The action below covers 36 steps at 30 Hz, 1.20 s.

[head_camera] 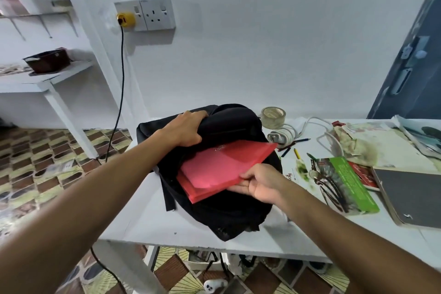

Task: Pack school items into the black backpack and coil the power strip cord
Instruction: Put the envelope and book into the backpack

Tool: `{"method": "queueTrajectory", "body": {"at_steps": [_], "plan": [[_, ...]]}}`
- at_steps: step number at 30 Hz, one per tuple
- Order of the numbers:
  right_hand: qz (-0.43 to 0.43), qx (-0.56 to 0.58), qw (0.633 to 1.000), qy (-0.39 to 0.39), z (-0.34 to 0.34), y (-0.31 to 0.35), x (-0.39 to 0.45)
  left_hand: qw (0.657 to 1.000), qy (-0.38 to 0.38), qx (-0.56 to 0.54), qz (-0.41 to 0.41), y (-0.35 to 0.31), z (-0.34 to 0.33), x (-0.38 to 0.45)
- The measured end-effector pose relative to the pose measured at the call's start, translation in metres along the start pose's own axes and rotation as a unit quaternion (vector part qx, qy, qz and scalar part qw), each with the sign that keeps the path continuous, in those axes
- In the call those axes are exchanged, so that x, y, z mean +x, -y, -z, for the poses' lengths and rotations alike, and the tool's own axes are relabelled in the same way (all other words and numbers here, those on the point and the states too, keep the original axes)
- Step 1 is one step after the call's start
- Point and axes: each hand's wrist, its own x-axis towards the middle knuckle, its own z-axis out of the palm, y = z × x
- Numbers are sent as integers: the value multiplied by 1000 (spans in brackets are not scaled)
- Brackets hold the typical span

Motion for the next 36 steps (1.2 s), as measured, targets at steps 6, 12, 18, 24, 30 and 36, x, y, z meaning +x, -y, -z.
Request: {"method": "queueTrajectory", "body": {"at_steps": [6, 12, 18, 24, 30, 36], "plan": [[23, -13, 998, -54, -20, -6, 45, 998, -24, 64, -6, 7, -5, -8], [-60, -105, 992, -14, -14, -20, 53, 994, -42, 99, -2, 21, -22, -29], [-42, 7, 999, 9, -18, -28, 57, 991, -61, 73, 92, 37, -33, -42], [-24, 83, 996, 22, -42, -41, 65, 993, -70, -30, 91, 40, -24, -47], [-93, -125, 985, 77, -31, -22, 54, 979, -133, -115, 98, 37, -24, -51], [-2, -325, 934, 151, 3, 9, 7, 976, -80, -165, 115, 30, -37, -33]]}}
